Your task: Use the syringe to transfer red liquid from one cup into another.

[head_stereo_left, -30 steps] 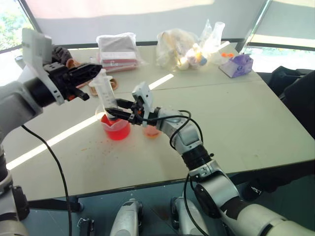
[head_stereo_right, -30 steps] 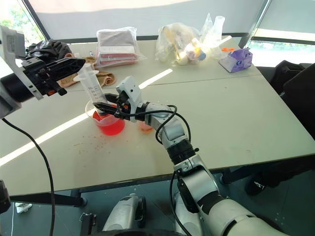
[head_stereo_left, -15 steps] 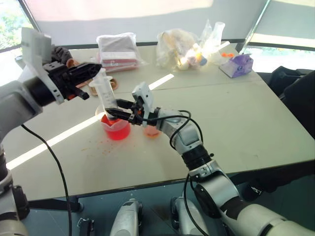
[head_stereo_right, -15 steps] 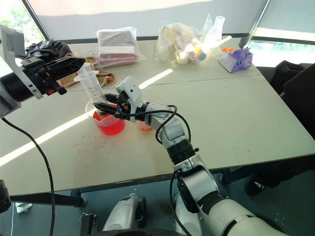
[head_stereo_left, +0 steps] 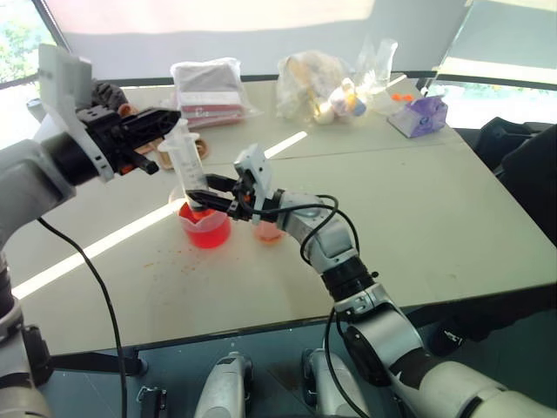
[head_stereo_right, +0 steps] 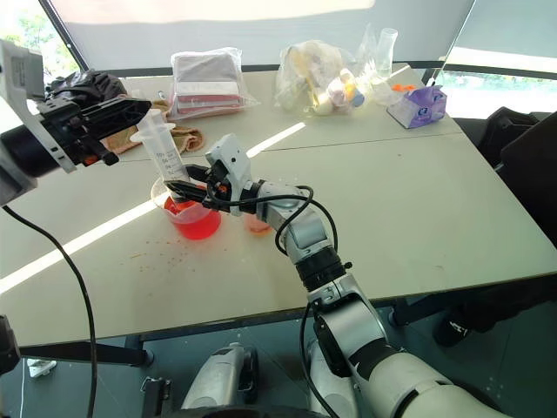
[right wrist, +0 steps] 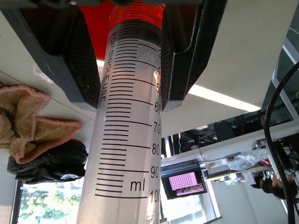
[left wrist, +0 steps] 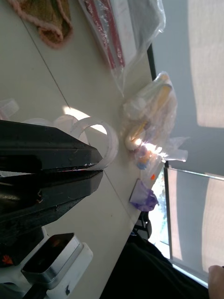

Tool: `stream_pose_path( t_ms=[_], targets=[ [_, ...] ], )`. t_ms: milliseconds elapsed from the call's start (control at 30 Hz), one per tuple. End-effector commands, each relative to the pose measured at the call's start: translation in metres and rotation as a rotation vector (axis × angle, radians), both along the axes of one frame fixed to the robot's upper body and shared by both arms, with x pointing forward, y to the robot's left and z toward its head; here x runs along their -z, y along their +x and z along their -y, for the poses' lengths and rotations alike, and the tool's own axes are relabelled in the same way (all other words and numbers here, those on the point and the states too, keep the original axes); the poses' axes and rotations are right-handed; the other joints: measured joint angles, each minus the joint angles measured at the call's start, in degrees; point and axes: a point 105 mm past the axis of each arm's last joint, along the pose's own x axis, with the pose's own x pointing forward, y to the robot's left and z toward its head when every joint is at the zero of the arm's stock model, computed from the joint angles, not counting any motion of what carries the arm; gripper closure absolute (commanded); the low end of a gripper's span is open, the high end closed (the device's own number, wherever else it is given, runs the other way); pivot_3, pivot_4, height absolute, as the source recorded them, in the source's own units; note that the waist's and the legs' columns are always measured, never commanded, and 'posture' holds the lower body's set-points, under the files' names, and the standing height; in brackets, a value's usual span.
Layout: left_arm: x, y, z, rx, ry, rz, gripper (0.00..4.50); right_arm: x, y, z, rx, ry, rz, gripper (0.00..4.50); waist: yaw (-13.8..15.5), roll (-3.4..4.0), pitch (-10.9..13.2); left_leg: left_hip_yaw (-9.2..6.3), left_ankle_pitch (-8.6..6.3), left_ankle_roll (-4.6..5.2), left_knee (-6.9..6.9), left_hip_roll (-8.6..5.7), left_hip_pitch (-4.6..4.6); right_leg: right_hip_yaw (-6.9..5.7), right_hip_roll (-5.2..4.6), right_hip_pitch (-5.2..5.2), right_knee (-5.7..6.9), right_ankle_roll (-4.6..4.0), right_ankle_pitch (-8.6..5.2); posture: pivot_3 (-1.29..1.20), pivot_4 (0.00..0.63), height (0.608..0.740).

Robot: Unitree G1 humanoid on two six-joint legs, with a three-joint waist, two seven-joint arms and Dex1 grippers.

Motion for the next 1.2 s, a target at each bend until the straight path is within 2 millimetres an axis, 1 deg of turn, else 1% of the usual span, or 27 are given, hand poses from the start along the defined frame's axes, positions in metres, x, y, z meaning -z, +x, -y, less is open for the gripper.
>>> stream_pose_path(
  t_ms=[33,100,133,167,267,300,333,400,500,667,833,933,1033,1100,1200],
  targets=[
    [-0.044,-0.008,-0.012,-0.063,-0.044,0.188,4.48,0.010,-0.027,-0.024,-0.143,-0.059,0.017,3.18,0.00,0.00,0.00,0.00,0.00,0.00,0.00,0.00,0.00,0.00,0.00,0.00,0.00,0.00,0.00,0.00,0.150,0.740],
    [-0.043,-0.008,-0.012,-0.061,-0.044,0.186,4.48,0.009,-0.027,-0.024,-0.143,-0.057,0.019,3.18,0.00,0.00,0.00,0.00,0.00,0.00,0.00,0.00,0.00,0.00,0.00,0.00,0.00,0.00,0.00,0.00,0.150,0.740],
    [-0.043,-0.009,-0.011,-0.060,-0.043,0.185,3.88,0.009,-0.027,-0.024,-0.143,-0.056,0.021,3.18,-0.01,-0.01,0.00,0.00,0.00,0.00,0.00,0.00,0.00,0.00,0.00,0.00,0.00,0.00,0.00,0.00,0.150,0.740],
    [-0.042,-0.008,-0.011,-0.060,-0.044,0.184,3.70,0.008,-0.027,-0.024,-0.143,-0.055,0.024,3.18,-0.02,0.00,0.00,0.00,0.00,0.00,0.00,0.00,0.00,0.00,0.01,0.00,0.00,0.00,0.00,0.00,0.150,0.740],
    [-0.040,-0.009,-0.011,-0.063,-0.032,0.181,2.78,0.004,-0.027,-0.024,-0.143,-0.048,0.039,3.18,0.02,-0.01,0.00,0.01,0.00,0.00,0.00,0.00,0.01,0.00,0.02,0.00,0.01,0.00,0.00,0.00,0.150,0.740],
    [-0.038,-0.009,-0.011,-0.062,-0.022,0.177,2.40,0.003,-0.028,-0.024,-0.144,-0.043,0.043,3.18,0.05,-0.01,0.00,0.00,0.00,0.00,0.00,0.00,0.00,0.00,0.01,0.00,0.01,0.00,0.00,0.00,0.150,0.740],
    [-0.036,-0.011,-0.009,-0.047,-0.019,0.176,2.15,0.001,-0.028,-0.024,-0.146,-0.039,0.051,3.18,0.06,-0.01,-0.01,0.01,0.00,0.00,0.00,0.00,0.00,0.00,0.01,0.01,0.00,0.00,0.00,0.00,0.150,0.740],
    [-0.035,-0.013,-0.007,-0.029,-0.018,0.177,2.15,-0.002,-0.029,-0.023,-0.147,-0.033,0.062,3.18,0.04,-0.01,-0.01,0.00,0.00,0.00,0.01,0.00,0.00,0.00,0.01,0.02,0.00,0.00,0.00,0.00,0.150,0.740],
    [-0.032,-0.011,-0.011,-0.055,-0.017,0.171,2.15,-0.009,-0.029,-0.022,-0.144,-0.019,0.088,3.18,-0.03,-0.01,0.00,0.00,0.00,0.00,0.01,0.00,0.01,0.00,0.01,0.01,0.02,0.00,0.00,0.00,0.150,0.740],
    [-0.030,-0.014,-0.015,-0.064,-0.028,0.166,2.15,-0.018,-0.027,-0.021,-0.125,0.000,0.116,3.18,-0.01,-0.01,-0.01,-0.01,0.00,0.00,0.00,0.00,0.01,0.00,0.01,0.01,0.02,0.00,0.00,0.00,0.150,0.740],
    [-0.029,-0.027,-0.037,-0.127,-0.105,0.159,2.15,-0.041,-0.016,-0.014,-0.076,0.048,0.162,3.18,-0.12,-0.01,0.00,-0.05,0.00,-0.01,0.00,0.03,0.01,0.01,0.01,-0.03,0.03,0.00,0.00,0.00,0.150,0.740],
    [-0.031,-0.040,-0.048,-0.151,-0.159,0.154,2.15,-0.052,-0.009,-0.011,-0.040,0.074,0.180,3.18,-0.09,-0.01,-0.01,-0.07,0.00,-0.01,-0.01,0.04,0.01,0.00,0.01,-0.02,0.04,0.00,0.00,0.00,0.150,0.740],
    [-0.031,-0.048,-0.062,-0.198,-0.181,0.148,2.15,-0.066,-0.004,-0.005,-0.008,0.113,0.190,3.18,-0.05,-0.01,-0.01,-0.06,0.00,-0.02,-0.01,0.04,0.03,0.01,-0.02,-0.02,0.04,-0.01,0.00,0.00,0.150,0.740],
    [-0.031,-0.050,-0.065,-0.216,-0.181,0.146,2.15,-0.074,-0.002,0.000,0.010,0.137,0.194,3.18,0.20,-0.02,-0.01,-0.07,-0.01,-0.03,-0.01,0.04,0.03,0.00,-0.02,0.00,0.03,-0.02,0.00,0.00,0.150,0.740],
    [-0.029,-0.049,-0.060,-0.207,-0.179,0.143,2.15,-0.082,-0.001,0.004,0.031,0.162,0.195,3.18,0.36,-0.08,-0.05,-0.07,-0.05,-0.10,-0.01,0.02,0.03,-0.01,-0.05,0.02,-0.02,-0.04,0.00,0.00,0.150,0.740]
  ],
)
